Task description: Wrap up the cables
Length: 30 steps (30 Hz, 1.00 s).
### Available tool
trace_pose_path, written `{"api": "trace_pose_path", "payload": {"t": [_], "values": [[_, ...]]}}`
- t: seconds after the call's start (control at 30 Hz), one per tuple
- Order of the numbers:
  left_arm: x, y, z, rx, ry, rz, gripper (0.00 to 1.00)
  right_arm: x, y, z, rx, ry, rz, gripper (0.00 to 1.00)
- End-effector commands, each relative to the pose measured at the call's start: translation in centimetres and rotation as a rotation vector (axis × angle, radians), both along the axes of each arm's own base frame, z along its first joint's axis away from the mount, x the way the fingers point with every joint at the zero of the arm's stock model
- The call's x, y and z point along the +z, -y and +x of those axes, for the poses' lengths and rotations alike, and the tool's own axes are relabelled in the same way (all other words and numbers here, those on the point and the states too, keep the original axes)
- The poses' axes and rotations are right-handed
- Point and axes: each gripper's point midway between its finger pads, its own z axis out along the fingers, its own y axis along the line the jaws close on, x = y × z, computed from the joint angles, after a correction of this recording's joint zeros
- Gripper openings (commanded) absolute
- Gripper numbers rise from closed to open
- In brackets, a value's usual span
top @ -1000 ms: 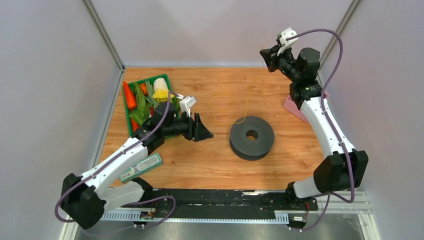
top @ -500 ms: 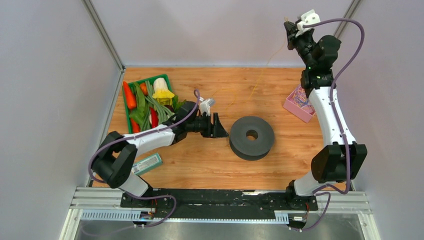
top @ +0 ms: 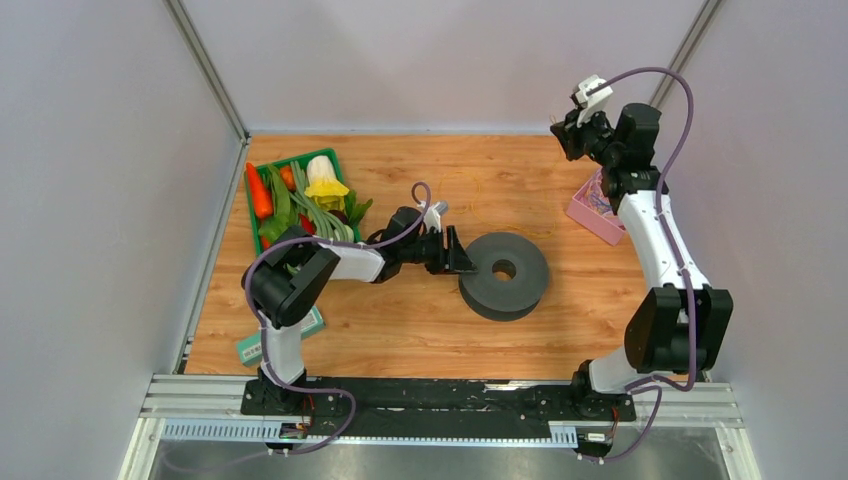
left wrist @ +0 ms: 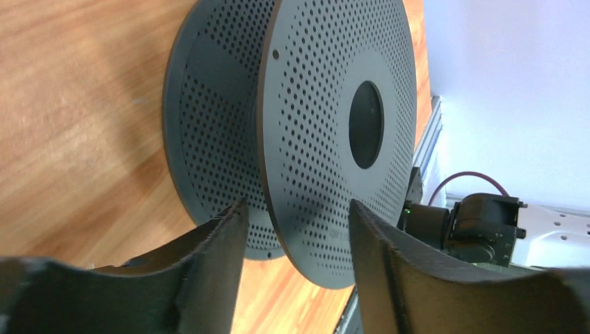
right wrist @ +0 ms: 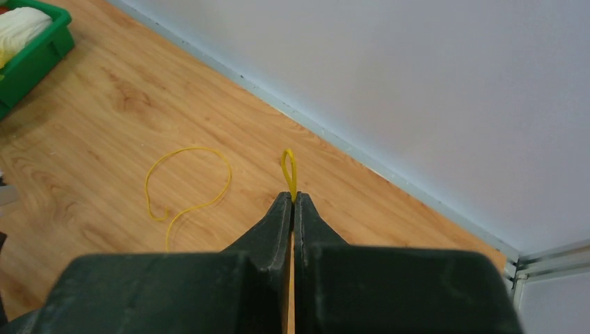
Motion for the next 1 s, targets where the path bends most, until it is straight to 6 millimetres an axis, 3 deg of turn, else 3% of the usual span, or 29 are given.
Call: {"api": "trace_pose_path", "payload": {"t": [0.0, 0.03, 0.13, 0.2, 0.33, 0.43, 0.63, 0.73, 0.83, 0.97], "values": [[3.5, 2.7, 1.5, -0.015, 0.084, -0.177, 0.53, 1.2, -0.3, -3.1, 0.011, -0.043, 0.015, 0.0], [3.8, 3.1, 1.4, -0.031, 0.083, -0.2, 0.45, 0.8, -0.1, -3.3, 0.002, -0.06, 0.017, 0.0], [4.3, 3.4, 1.2, -0.057, 0.092, -0.225, 0.09, -0.8, 0.0, -4.1, -0.006, -0.156, 0.008, 0.0], [5.4, 3.1, 0.6, -0.092, 0.139, -0.234, 0.0, -1.8, 0.2, -4.7, -0.015, -0.226, -0.003, 0.0], [8.5, 0.6, -1.6, -0.217, 0.364, -0.125, 0.0, -4.4, 0.3, -6.7, 0.0, -0.396, -0.032, 0.0], [8.6, -3.1, -3.8, -0.358, 0.517, 0.067, 0.0, -6.6, 1.0, -8.3, -0.056, -0.515, -0.034, 0.0], [8.7, -9.6, -6.8, -0.636, 0.807, 0.326, 0.0, -6.4, 1.1, -11.3, -0.08, -0.503, -0.019, 0.0], [8.8, -11.2, -7.1, -0.699, 0.903, 0.393, 0.0, -5.8, -0.3, -13.5, 0.01, -0.508, 0.0, 0.0], [8.7, -11.6, -8.4, -0.775, 0.954, 0.385, 0.0, -5.6, -1.9, -15.9, 0.14, -0.504, -0.011, 0.0], [8.5, -11.9, -9.6, -0.815, 0.979, 0.394, 0.0, -5.3, -2.5, -17.6, 0.17, -0.499, 0.005, 0.0]]}}
